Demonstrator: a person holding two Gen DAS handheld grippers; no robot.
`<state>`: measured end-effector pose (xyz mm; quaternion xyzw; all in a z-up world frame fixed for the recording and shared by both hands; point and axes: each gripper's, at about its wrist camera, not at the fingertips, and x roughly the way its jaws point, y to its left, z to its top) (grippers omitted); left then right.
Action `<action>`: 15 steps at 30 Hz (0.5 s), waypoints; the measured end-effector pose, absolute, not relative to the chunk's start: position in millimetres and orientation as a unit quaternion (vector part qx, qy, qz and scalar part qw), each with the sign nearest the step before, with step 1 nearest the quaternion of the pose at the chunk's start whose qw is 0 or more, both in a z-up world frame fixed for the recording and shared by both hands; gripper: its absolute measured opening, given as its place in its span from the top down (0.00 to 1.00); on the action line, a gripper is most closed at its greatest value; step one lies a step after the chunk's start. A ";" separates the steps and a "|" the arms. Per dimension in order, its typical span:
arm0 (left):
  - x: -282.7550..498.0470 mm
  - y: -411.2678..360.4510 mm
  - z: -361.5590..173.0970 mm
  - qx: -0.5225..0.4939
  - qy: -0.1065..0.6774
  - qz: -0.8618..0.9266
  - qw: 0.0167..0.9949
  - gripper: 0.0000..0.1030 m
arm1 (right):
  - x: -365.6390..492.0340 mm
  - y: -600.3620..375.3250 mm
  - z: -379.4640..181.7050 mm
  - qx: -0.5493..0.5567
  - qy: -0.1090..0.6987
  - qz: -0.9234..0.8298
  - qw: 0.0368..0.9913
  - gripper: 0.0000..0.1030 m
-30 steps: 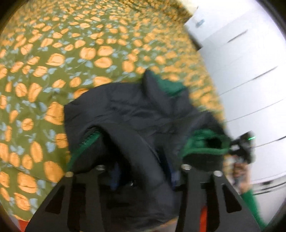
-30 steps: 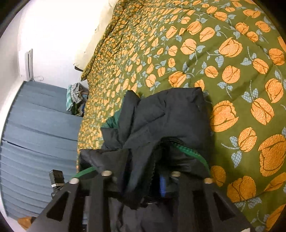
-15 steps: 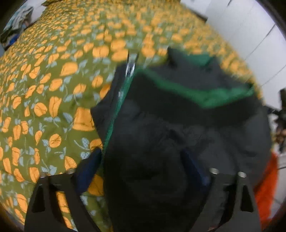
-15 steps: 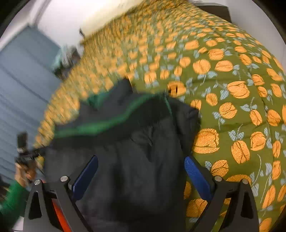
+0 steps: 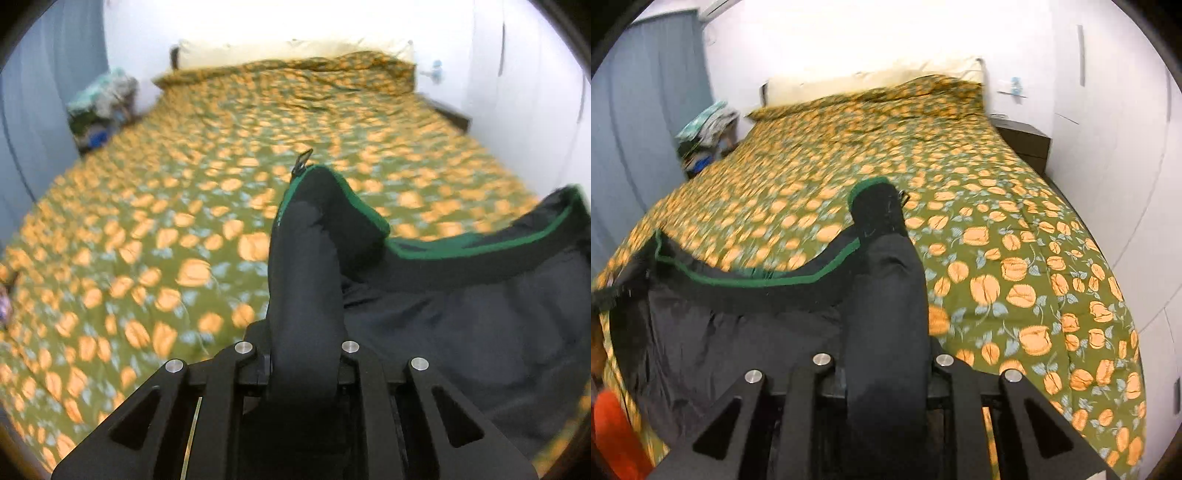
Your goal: Fold large clothes
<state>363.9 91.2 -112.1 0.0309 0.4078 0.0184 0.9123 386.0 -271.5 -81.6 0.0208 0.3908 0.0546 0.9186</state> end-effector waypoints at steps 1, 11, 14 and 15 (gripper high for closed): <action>371.4 91.7 -129.7 0.029 0.418 0.035 0.907 0.85 | 393.3 -269.7 -91.1 0.014 0.393 0.045 0.918 0.79; 390.3 116.8 -216.7 -0.035 0.448 0.044 0.892 0.52 | 425.4 -278.0 -219.8 0.047 0.456 0.005 0.889 0.75; 394.3 117.9 -219.5 -0.048 0.445 0.040 0.894 0.52 | 430.0 -278.6 -226.7 0.064 0.453 0.008 0.889 0.74; 395.7 114.7 -222.6 -0.050 0.444 0.039 0.894 0.52 | 430.6 -279.8 -229.7 0.068 0.451 0.009 0.890 0.74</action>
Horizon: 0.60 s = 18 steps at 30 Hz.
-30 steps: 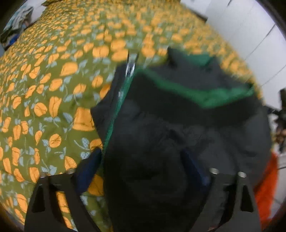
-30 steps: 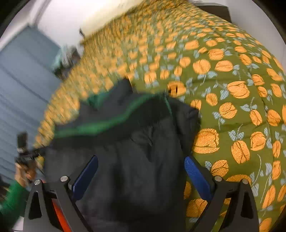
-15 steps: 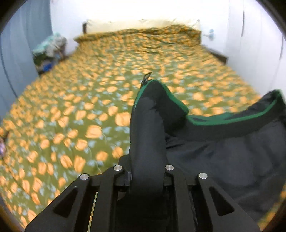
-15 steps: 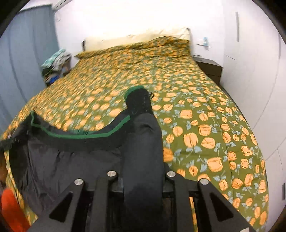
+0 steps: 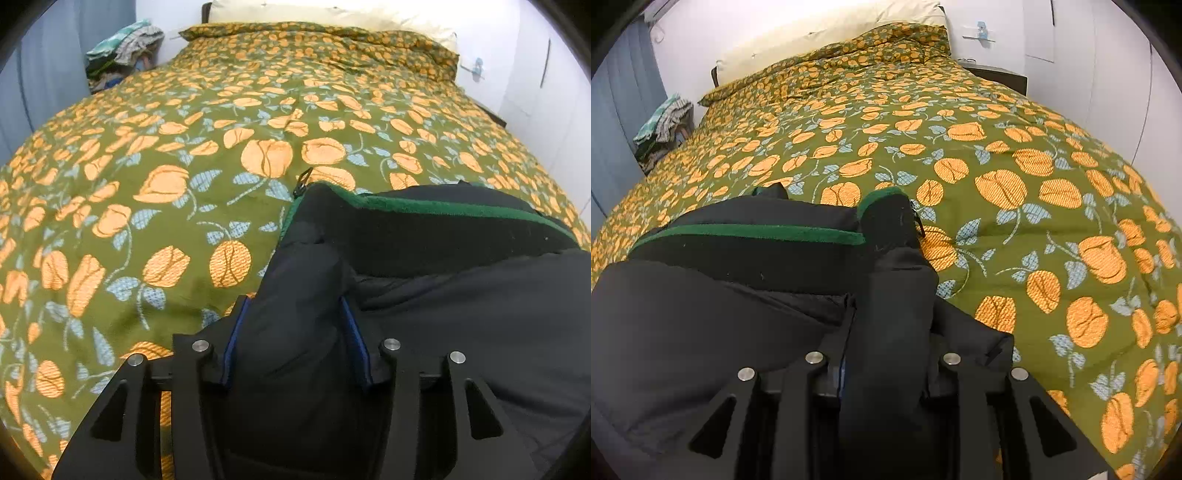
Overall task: Fold large clothes
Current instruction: 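Lower the folded jacket onto the duvet and open both tools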
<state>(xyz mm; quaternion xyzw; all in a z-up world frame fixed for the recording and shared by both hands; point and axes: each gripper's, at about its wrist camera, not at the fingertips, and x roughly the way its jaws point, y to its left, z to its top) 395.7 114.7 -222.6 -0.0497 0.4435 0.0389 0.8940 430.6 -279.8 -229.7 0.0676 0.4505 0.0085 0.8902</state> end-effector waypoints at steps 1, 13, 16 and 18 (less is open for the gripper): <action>395.9 115.2 -223.9 -0.053 0.442 0.037 0.895 0.51 | 431.7 -280.2 -232.1 0.070 0.448 0.008 0.891 0.74; 398.7 119.4 -231.0 -0.070 0.436 0.029 0.897 0.51 | 433.1 -276.7 -242.1 0.074 0.434 0.002 0.898 0.73; 398.8 119.8 -231.5 -0.069 0.436 0.030 0.897 0.51 | 432.2 -277.7 -242.8 0.078 0.431 0.003 0.899 0.73; 398.6 119.9 -231.9 -0.068 0.436 0.031 0.897 0.51 | 431.8 -278.2 -243.2 0.081 0.428 0.004 0.900 0.73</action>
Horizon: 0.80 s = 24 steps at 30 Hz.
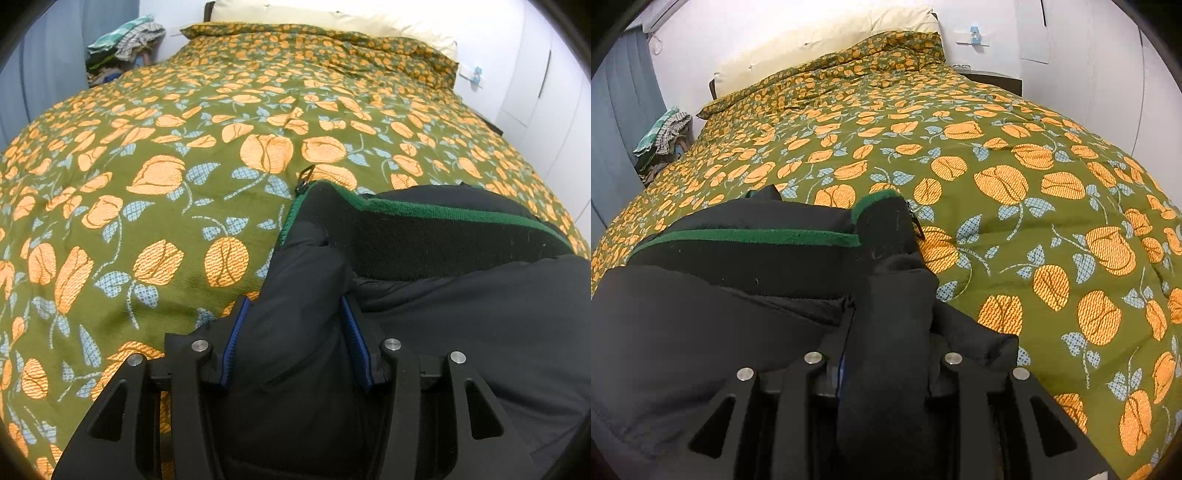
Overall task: Fold large clothes
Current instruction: 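Lower the folded jacket onto the duvet and open both tools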
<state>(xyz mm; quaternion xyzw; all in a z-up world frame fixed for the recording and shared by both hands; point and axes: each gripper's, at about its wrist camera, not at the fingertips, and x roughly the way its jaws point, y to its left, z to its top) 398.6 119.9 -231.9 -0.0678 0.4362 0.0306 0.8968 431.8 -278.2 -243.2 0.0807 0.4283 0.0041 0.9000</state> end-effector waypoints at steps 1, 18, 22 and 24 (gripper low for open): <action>398.5 119.8 -231.9 -0.067 0.436 0.031 0.897 0.51 | 431.7 -278.6 -243.5 0.082 0.427 0.005 0.900 0.73; 329.3 97.8 -132.6 -0.049 0.420 0.023 0.906 0.22 | 348.6 -244.0 -106.4 -0.022 0.379 -0.064 0.923 0.33; 291.7 73.9 -95.5 -0.047 0.402 -0.003 0.915 0.18 | 314.3 -230.5 -64.5 -0.032 0.358 -0.062 0.931 0.33; 275.4 60.1 -81.1 -0.041 0.395 -0.016 0.917 0.16 | 302.6 -224.9 -51.0 -0.032 0.354 -0.061 0.933 0.33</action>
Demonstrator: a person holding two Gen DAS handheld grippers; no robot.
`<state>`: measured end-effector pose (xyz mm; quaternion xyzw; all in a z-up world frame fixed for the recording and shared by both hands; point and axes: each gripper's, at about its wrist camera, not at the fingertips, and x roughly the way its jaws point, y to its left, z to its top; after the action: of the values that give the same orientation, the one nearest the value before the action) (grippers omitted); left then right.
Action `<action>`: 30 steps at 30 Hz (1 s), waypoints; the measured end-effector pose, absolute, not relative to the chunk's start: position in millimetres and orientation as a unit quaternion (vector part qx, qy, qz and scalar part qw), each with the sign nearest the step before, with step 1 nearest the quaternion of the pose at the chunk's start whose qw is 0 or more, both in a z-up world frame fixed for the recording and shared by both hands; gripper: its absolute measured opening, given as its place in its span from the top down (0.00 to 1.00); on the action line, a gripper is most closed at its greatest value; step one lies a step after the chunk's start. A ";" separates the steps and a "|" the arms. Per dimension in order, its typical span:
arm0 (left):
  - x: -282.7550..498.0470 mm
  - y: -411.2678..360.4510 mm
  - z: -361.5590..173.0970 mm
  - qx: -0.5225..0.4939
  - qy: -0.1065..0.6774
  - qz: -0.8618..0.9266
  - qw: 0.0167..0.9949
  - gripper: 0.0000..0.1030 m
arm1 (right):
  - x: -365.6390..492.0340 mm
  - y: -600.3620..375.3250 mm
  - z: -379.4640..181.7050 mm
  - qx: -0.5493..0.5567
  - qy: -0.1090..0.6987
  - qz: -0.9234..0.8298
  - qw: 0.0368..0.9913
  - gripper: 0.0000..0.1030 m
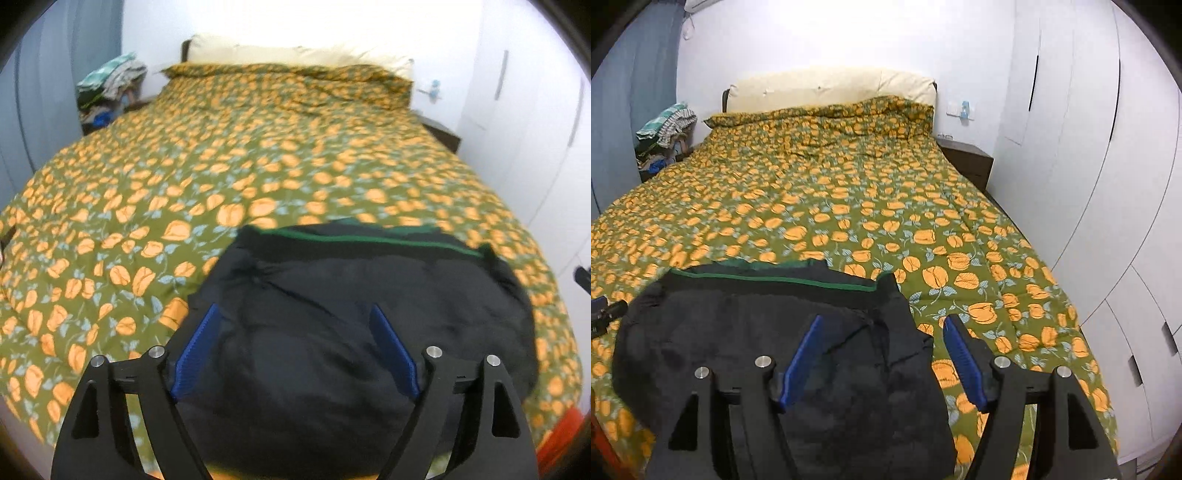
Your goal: Fold large clothes
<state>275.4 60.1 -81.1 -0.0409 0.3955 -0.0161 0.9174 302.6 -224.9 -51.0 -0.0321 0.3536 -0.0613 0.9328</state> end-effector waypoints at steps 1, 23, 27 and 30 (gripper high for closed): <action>268.6 53.7 -75.7 -0.037 0.393 -0.023 0.919 0.15 | 297.1 -221.8 -45.3 -0.034 0.351 -0.063 0.933 0.33; 210.7 10.8 -41.8 -0.021 0.402 -0.041 0.915 0.12 | 238.9 -190.4 -3.5 -0.064 0.328 -0.070 0.940 0.23; 208.7 10.5 -36.0 -0.022 0.397 -0.040 0.917 0.11 | 237.5 -187.4 -2.7 -0.068 0.326 -0.072 0.940 0.23; 208.0 9.2 -32.7 -0.018 0.396 -0.037 0.917 0.11 | 235.3 -185.9 -0.9 -0.070 0.324 -0.073 0.941 0.23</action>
<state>208.0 9.2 -32.7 -0.0179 0.3962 -0.0367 0.9172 235.3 -185.9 -0.9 -0.0705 0.3240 -0.0728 0.9406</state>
